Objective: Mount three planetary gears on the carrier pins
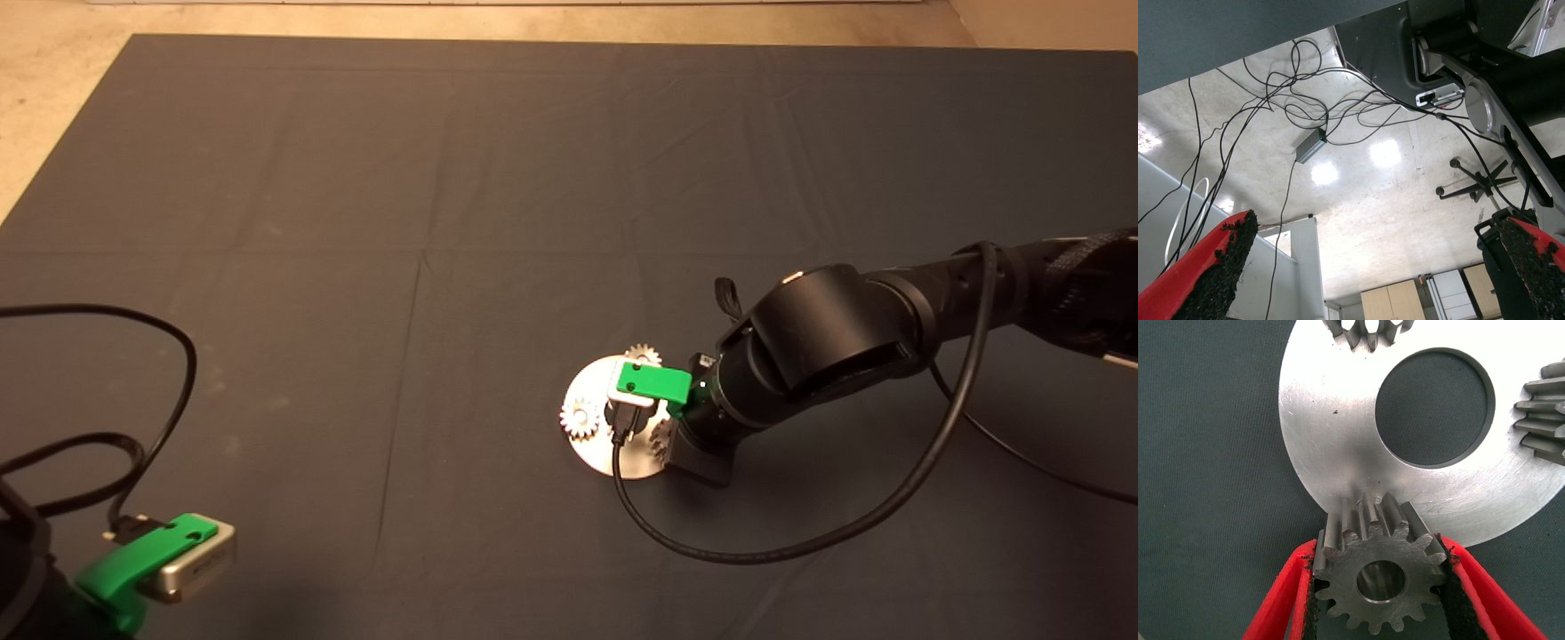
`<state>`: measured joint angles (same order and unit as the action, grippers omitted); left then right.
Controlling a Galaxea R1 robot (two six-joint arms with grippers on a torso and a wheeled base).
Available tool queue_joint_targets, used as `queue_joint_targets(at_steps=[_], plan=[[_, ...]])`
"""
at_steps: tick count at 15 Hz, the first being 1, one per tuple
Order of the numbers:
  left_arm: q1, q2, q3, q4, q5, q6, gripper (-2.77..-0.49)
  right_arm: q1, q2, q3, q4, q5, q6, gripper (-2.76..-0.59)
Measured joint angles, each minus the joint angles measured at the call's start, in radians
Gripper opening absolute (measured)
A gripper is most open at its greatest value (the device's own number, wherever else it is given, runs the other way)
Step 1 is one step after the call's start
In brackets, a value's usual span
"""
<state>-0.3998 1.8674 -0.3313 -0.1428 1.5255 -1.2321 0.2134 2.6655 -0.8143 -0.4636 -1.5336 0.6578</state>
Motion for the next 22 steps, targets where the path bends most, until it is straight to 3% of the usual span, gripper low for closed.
queue_joint_targets(at_steps=[22], plan=[[0.0, -0.018, 0.0, -0.006, 0.0, 0.0, -0.64, -0.006, 0.005, 0.004, -0.012, -0.004, 0.0, -2.31]])
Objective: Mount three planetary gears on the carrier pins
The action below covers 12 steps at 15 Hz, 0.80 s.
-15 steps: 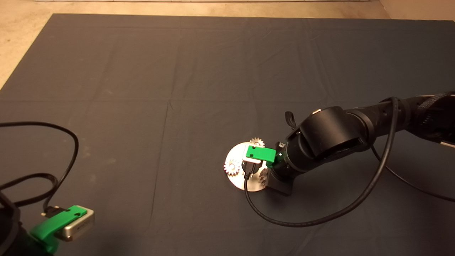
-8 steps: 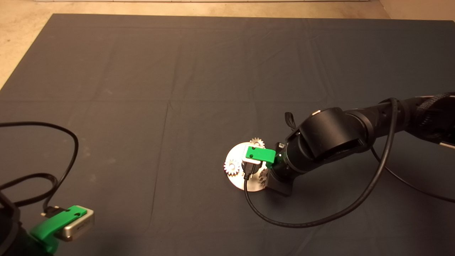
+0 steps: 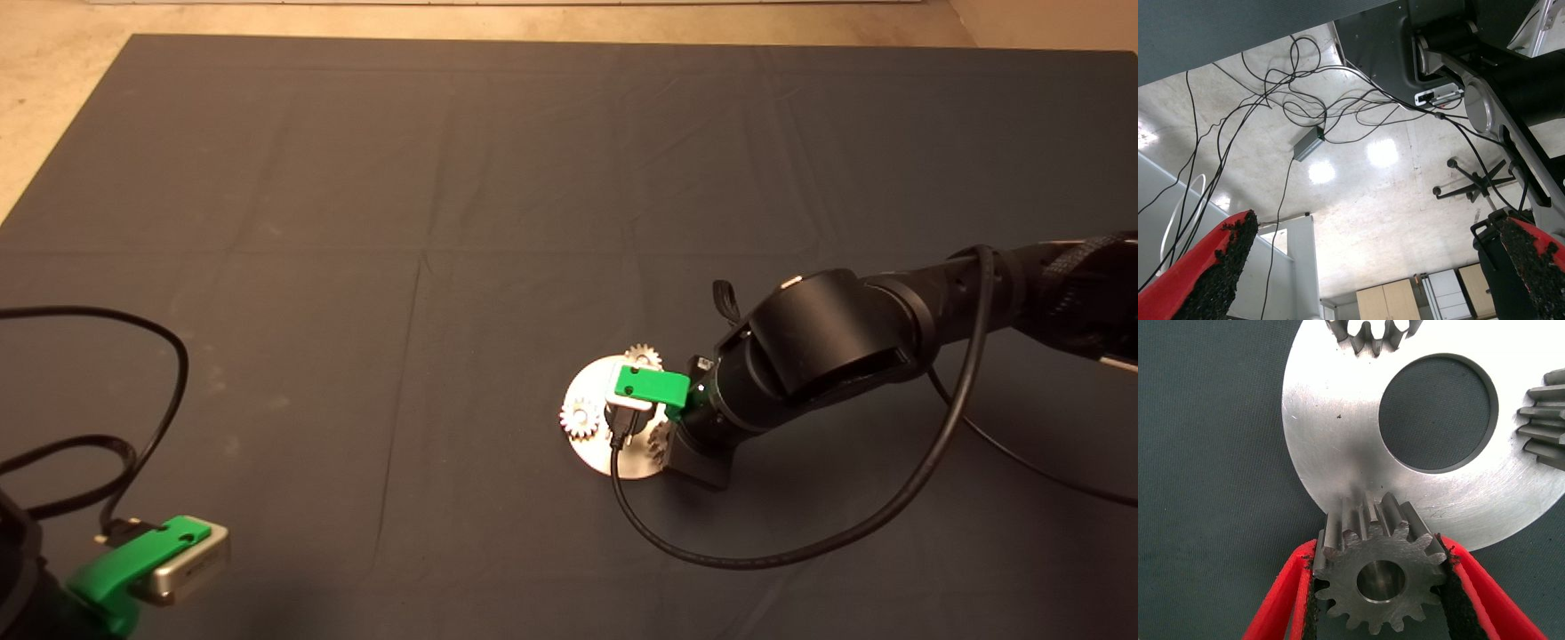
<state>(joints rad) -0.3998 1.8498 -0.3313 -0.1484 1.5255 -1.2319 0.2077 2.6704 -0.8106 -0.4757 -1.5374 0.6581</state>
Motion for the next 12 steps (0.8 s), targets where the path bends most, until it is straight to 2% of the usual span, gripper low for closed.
queue_joint_targets(at_steps=[12], plan=[[0.0, 0.001, 0.0, -0.001, 0.0, 0.0, -0.64, 0.0, 0.001, 0.0, -0.015, 0.0, 0.0, -2.31]])
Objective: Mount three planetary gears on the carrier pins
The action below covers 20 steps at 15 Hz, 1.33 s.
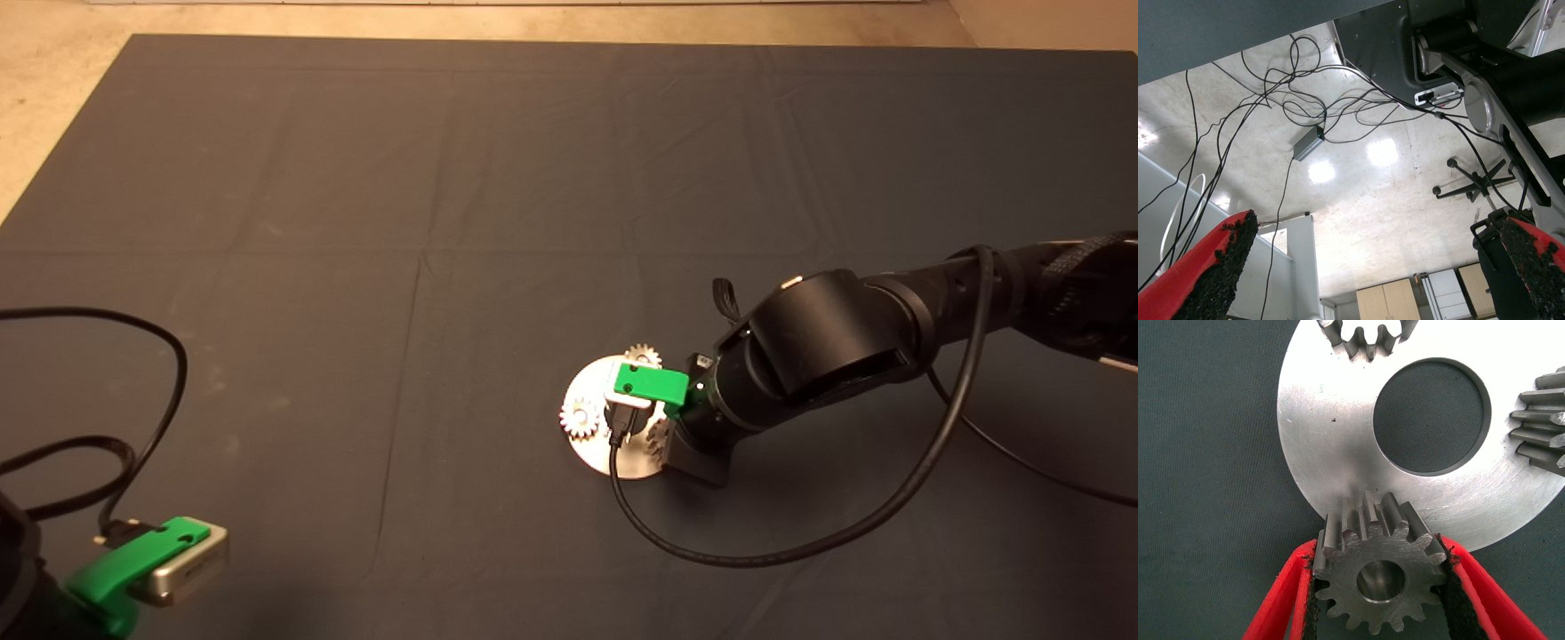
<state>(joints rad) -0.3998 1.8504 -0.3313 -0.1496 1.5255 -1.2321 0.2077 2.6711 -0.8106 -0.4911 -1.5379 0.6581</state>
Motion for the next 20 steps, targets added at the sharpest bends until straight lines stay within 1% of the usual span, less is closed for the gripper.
queue_joint_targets(at_steps=[3, 4, 5, 7, 11, 20], plan=[[0.0, 0.0, 0.0, 0.0, 0.0, 0.0, -0.64, -0.001, 0.0, 0.0, 0.0, 0.0, 0.0, -2.31], [0.0, 0.0, 0.0, 0.0, 0.0, 0.0, -0.64, -0.004, 0.001, 0.0, -0.001, -0.003, 0.0, -2.31], [0.0, 0.0, 0.0, 0.0, 0.0, 0.0, -0.64, -0.008, 0.003, 0.0, -0.003, -0.009, 0.0, -2.31], [0.0, 0.0, 0.0, 0.0, 0.0, 0.0, -0.64, -0.017, 0.003, 0.0, -0.01, -0.01, 0.0, -2.31], [0.0, -0.001, 0.0, 0.0, 0.0, 0.0, -0.64, -0.022, 0.006, 0.0, -0.014, -0.01, 0.0, -2.31], [0.0, 0.0, 0.0, 0.0, 0.0, 0.0, -0.64, -0.022, 0.008, 0.0, -0.014, -0.008, 0.0, -2.3]])
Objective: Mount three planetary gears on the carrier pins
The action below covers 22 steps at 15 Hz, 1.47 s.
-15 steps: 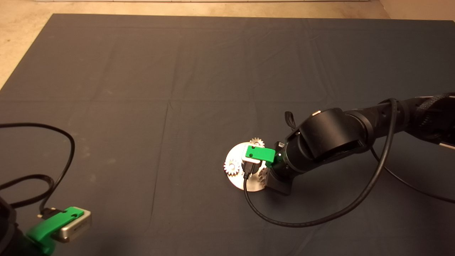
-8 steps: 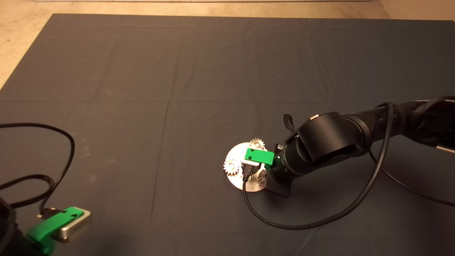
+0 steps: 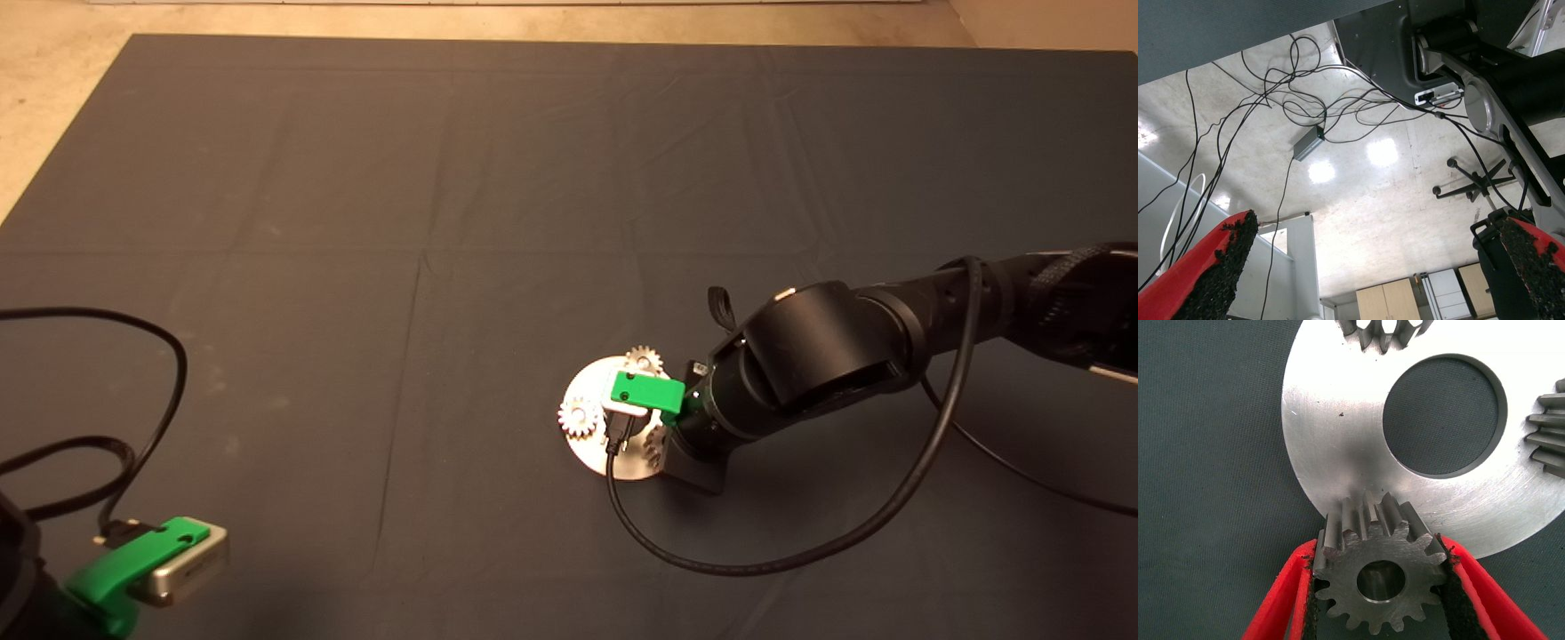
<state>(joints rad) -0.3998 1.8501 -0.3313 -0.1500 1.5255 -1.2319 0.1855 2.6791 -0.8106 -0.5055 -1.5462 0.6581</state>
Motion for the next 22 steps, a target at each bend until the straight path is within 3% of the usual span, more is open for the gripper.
queue_joint_targets(at_steps=[7, 12, 14, 16, 18, 19, 20, 22], plan=[[0.0, 0.0, 0.0, 0.0, 0.0, 0.0, -0.64, 0.0, 0.0, 0.0, 0.0, 0.008, 0.0, -2.2], [0.0, 0.0, 0.0, 0.0, 0.0, 0.0, -0.64, 0.001, -0.001, 0.003, 0.0, 0.013, 0.0, -1.95], [0.0, 0.0, 0.0, 0.0, 0.0, 0.0, -0.64, 0.012, -0.005, 0.022, 0.004, 0.013, 0.002, -1.91], [0.0, 0.0, 0.0, 0.0, 0.0, 0.0, -0.64, 0.054, -0.02, 0.053, 0.016, 0.014, 0.021, -1.77], [0.0, 0.0, 0.0, 0.0, 0.0, 0.0, -0.64, 0.101, -0.045, 0.088, 0.047, 0.014, 0.063, -1.76], [0.0, 0.0, 0.0, 0.0, 0.0, 0.0, -0.64, 0.147, -0.074, 0.121, 0.078, 0.018, 0.11, -1.69], [0.0, 0.0, 0.0, 0.0, 0.0, 0.0, -0.64, 0.177, -0.108, 0.138, 0.093, 0.021, 0.131, -1.64], [0.0, -0.002, 0.0, 0.0, 0.0, 0.001, -0.5, 0.211, -0.244, 0.151, 0.118, 0.028, 0.177, -1.61]])
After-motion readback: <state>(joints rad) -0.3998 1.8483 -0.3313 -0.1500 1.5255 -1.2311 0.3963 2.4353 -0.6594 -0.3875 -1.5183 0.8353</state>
